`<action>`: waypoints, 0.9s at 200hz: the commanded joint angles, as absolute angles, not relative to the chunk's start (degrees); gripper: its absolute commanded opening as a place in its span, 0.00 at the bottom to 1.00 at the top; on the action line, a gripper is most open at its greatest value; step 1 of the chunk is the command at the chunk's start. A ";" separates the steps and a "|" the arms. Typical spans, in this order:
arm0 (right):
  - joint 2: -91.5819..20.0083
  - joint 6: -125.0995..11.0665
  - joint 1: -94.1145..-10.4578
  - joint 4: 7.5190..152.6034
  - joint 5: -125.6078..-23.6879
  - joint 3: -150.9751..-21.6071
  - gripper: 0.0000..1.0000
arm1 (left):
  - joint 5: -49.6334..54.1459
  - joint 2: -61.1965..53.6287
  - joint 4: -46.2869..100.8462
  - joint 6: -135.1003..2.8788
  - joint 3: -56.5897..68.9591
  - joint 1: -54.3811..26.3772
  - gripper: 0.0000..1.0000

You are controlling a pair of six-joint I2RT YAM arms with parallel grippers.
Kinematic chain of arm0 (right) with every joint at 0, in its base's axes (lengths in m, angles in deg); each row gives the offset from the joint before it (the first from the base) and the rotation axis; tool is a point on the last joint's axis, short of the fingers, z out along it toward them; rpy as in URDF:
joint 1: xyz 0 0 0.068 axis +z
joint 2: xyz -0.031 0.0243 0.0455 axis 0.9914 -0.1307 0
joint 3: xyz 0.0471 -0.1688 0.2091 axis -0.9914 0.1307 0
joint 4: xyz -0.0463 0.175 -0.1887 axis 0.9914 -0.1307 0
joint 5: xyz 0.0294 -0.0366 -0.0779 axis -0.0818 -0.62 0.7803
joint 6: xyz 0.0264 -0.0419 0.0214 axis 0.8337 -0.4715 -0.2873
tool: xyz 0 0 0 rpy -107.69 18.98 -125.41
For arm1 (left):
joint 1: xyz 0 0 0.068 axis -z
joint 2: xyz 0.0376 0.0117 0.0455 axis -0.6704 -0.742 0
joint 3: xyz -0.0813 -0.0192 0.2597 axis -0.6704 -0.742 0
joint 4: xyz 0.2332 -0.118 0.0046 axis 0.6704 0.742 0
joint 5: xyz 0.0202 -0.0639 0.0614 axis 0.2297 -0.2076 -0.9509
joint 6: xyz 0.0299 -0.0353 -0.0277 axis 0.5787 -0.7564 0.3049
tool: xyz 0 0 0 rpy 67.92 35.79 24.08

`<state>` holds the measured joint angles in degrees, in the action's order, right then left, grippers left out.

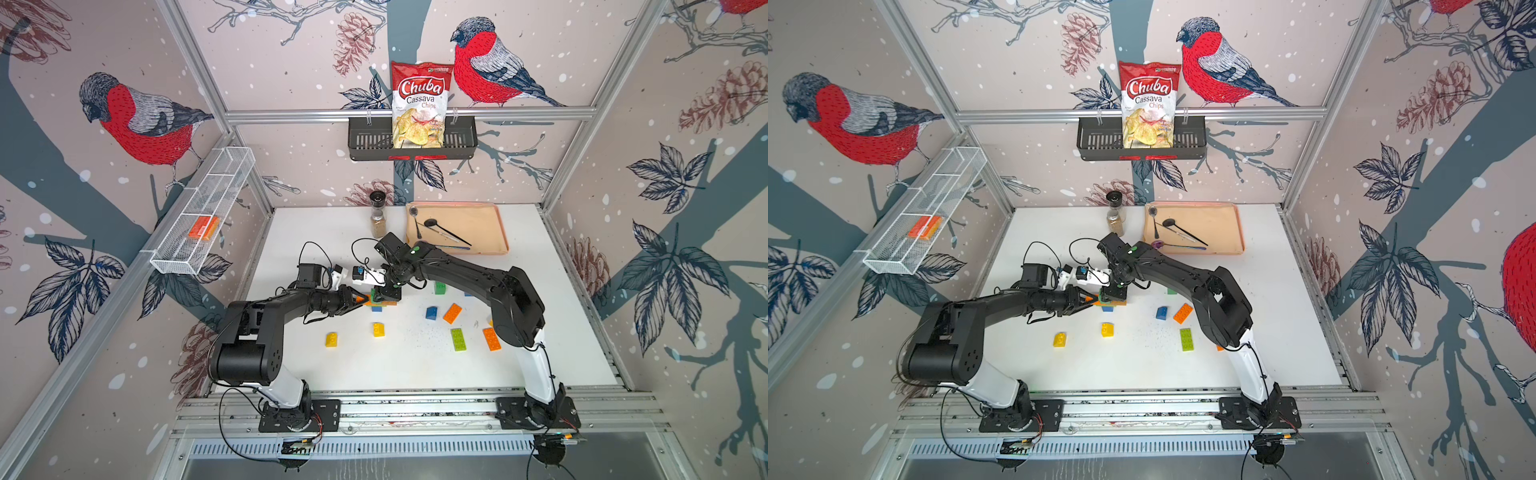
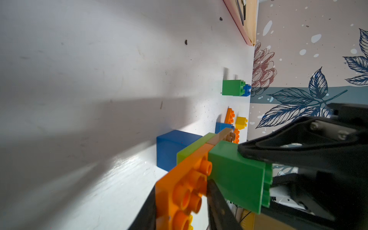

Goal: Assemble a fork with lego
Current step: Assemble the lego brick with the lego brick.

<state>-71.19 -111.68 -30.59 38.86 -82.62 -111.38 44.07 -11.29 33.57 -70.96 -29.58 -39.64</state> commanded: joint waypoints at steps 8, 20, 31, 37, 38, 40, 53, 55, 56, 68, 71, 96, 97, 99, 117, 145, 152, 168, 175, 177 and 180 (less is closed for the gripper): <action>-73.07 -110.50 -30.73 31.14 -75.46 -107.77 0.28 | 43.66 -11.65 34.01 -70.05 -29.77 -39.64 0.36; -73.99 -110.94 -30.42 31.07 -74.26 -107.62 0.28 | 43.59 -11.52 34.04 -70.06 -29.61 -39.64 0.36; -74.28 -111.39 -30.24 31.38 -73.11 -107.47 0.27 | 43.56 -11.20 34.27 -70.01 -29.50 -39.62 0.36; -74.04 -111.96 -30.13 31.83 -72.94 -107.09 0.27 | 43.60 -11.00 34.34 -70.01 -29.39 -39.59 0.36; -73.94 -112.03 -30.12 31.96 -72.89 -107.00 0.27 | 43.58 -10.94 34.35 -69.95 -29.35 -39.57 0.36; -73.82 -112.33 -30.06 32.21 -72.83 -106.83 0.27 | 43.56 -10.94 34.41 -69.87 -29.31 -39.62 0.36; -72.43 -114.27 -29.76 34.12 -72.71 -105.58 0.27 | 43.81 -10.97 35.00 -69.43 -29.00 -39.62 0.38; -72.25 -114.54 -29.75 34.48 -72.81 -105.59 0.27 | 43.77 -10.97 35.05 -69.45 -28.99 -39.63 0.38; -72.12 -114.68 -29.75 34.52 -72.83 -105.51 0.27 | 43.75 -10.97 35.06 -69.37 -28.97 -39.64 0.38; -71.56 -115.64 -29.76 35.23 -73.25 -105.87 0.27 | 43.73 -10.91 35.24 -69.24 -28.93 -39.56 0.41; -71.42 -115.89 -29.84 35.35 -73.44 -106.22 0.27 | 43.73 -10.89 35.26 -69.19 -28.79 -39.63 0.43; -71.29 -117.01 -29.92 35.63 -75.20 -108.86 0.27 | 43.83 -9.90 35.24 -69.32 -28.60 -39.68 0.50; -71.29 -117.06 -29.93 35.62 -75.39 -108.99 0.27 | 43.83 -9.86 35.24 -69.30 -28.56 -39.75 0.50; -71.28 -117.10 -30.00 35.61 -75.63 -109.19 0.27 | 43.84 -9.77 35.29 -69.31 -28.59 -39.80 0.50; -71.45 -117.46 -30.02 35.55 -76.74 -111.16 0.27 | 43.83 -8.81 35.57 -69.50 -28.36 -40.40 0.53; -72.03 -117.64 -30.11 34.86 -78.68 -114.51 0.27 | 43.58 -7.09 37.23 -68.80 -28.43 -43.02 0.54; -72.04 -117.56 -30.11 34.90 -78.94 -115.09 0.27 | 43.49 -6.52 37.92 -68.31 -28.43 -43.80 0.54; -72.10 -117.39 -30.11 35.34 -79.91 -116.38 0.27 | 43.54 -5.26 39.12 -67.48 -28.75 -45.75 0.54; -72.32 -117.47 -30.11 35.51 -80.48 -116.91 0.27 | 43.66 -4.86 39.43 -67.21 -28.88 -46.47 0.54; -72.36 -117.47 -30.11 35.51 -80.60 -117.13 0.27 | 43.67 -4.78 39.57 -67.09 -28.89 -46.62 0.54; -72.57 -117.47 -30.07 35.45 -80.82 -117.45 0.27 | 43.75 -4.65 39.70 -66.94 -28.99 -46.85 0.54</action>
<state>-72.00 -116.75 -30.06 37.40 -80.21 -115.75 43.37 -5.87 37.53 -69.32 -28.77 -45.13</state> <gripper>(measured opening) 0.356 0.535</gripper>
